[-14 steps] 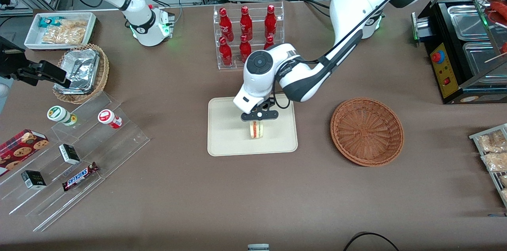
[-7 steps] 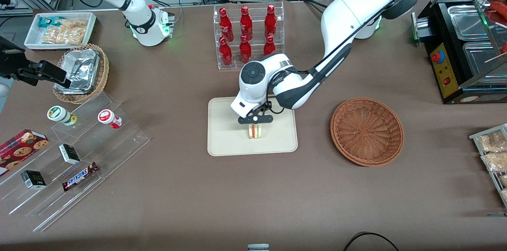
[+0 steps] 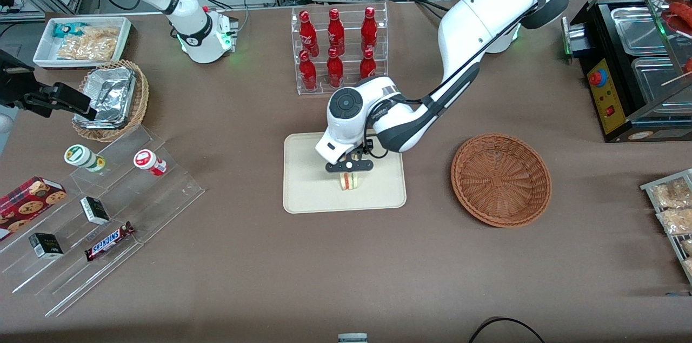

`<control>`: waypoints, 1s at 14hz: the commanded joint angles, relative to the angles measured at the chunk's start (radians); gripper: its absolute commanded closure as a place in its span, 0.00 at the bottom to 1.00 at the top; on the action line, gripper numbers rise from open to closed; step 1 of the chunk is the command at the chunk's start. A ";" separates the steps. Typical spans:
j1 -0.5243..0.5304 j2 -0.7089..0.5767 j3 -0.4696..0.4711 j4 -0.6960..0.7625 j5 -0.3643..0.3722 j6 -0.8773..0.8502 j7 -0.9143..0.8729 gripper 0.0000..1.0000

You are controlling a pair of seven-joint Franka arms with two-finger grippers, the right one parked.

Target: Place sandwich from basket to tray

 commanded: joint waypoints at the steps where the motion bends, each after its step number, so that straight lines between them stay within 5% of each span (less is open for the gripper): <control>1: -0.004 -0.098 0.012 -0.001 0.009 -0.106 -0.051 0.01; 8: 0.127 -0.377 0.012 -0.005 -0.063 -0.382 -0.153 0.01; 14: 0.318 -0.595 0.011 -0.016 -0.209 -0.594 -0.012 0.01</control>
